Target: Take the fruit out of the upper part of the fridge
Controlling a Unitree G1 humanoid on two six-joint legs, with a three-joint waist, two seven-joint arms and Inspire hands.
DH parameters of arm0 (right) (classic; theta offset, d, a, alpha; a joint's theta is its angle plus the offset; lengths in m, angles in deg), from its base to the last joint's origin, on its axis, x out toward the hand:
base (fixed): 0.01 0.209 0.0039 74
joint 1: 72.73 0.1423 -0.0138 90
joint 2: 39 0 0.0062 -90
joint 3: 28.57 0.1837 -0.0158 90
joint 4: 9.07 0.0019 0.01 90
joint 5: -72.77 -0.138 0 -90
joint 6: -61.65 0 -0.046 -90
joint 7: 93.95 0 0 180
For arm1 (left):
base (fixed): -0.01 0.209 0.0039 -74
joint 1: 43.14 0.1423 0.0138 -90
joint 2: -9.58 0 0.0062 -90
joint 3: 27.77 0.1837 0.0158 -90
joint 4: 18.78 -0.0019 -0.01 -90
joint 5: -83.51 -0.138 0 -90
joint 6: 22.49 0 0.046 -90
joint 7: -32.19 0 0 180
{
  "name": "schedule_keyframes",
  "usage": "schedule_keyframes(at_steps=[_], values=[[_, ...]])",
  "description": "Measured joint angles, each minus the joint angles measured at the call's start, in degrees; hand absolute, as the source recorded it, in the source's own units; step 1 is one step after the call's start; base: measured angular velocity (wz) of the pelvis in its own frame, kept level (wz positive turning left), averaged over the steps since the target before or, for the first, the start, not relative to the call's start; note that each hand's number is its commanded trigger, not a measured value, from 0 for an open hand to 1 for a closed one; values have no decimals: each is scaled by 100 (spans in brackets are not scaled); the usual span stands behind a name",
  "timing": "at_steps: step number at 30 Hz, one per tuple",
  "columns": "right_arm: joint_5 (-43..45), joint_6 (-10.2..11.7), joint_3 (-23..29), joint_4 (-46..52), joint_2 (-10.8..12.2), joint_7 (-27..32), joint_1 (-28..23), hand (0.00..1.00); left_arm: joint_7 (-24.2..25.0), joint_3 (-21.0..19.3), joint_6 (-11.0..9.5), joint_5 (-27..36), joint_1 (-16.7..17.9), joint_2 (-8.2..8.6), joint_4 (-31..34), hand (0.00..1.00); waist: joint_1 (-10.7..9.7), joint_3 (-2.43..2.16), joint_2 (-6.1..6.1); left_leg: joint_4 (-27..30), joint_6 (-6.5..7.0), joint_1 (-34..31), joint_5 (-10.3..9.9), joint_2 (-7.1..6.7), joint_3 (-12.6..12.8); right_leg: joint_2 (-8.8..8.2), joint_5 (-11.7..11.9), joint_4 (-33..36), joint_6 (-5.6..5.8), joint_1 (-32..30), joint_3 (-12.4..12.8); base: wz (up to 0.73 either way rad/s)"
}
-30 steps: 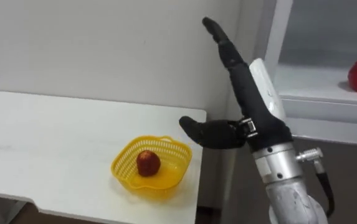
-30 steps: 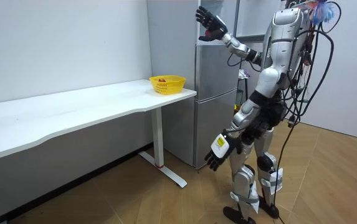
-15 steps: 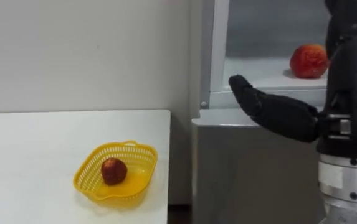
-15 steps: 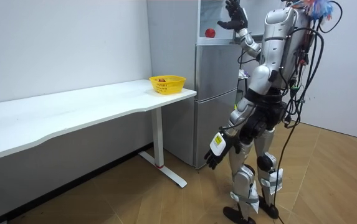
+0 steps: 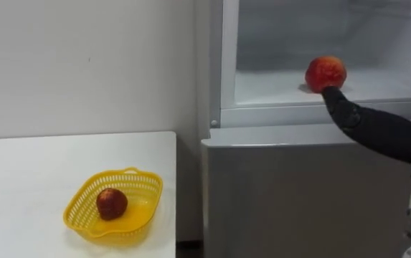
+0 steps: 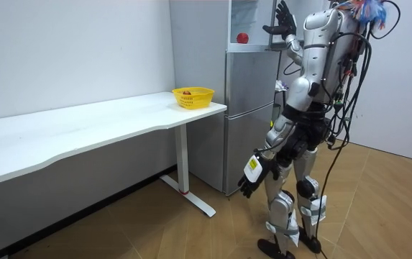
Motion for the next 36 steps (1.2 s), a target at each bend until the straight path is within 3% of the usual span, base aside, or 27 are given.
schedule_keyframes(at_steps=[6,11,16,18,21,24,34,36], values=[[-253,-122,187,-385,-298,-17,100,0,118,4,55,-13,70,-29,14,0,24,-39,-75,44,-1,10,2,-4,-8,-2,0,-3,0,8,-12,0],[-461,-191,191,-852,-454,-43,444,0,198,-7,89,-23,63,-65,65,0,10,-21,-113,76,-1,-50,1,-8,-101,-9,0,-4,0,-4,-174,7],[-722,-269,189,-1201,-841,-77,896,0,243,-203,167,-71,97,-80,376,0,63,-24,-128,162,-2,-213,2,-2,-150,-7,0,6,0,-87,-268,10],[-760,-319,172,-1372,-887,-118,1116,0,237,-220,171,-70,105,-85,385,0,91,-21,-134,165,-2,-209,2,-3,-156,-7,0,6,0,-82,-276,2],[-1016,-402,174,-1625,-1090,-159,1334,0,224,-227,170,-71,97,-108,468,0,176,5,-183,165,-2,-215,2,-6,-197,-8,0,6,0,-82,-313,3],[-1076,-432,172,-1771,-1132,-235,1466,0,226,-233,173,-75,118,-136,487,0,198,27,-236,160,-3,-213,2,-8,-228,-6,0,5,0,-85,-325,4],[-1438,-624,88,-2413,-1408,-351,1995,0,286,-229,280,-121,280,-225,555,0,193,-43,-423,189,-5,-180,2,-19,-284,-3,0,-7,0,21,-431,5],[-1558,-623,9,-2550,-1460,-413,2069,0,344,-229,308,-121,297,-233,589,0,192,-39,-423,209,-5,-179,2,-18,-286,-2,0,-8,0,38,-431,0]])
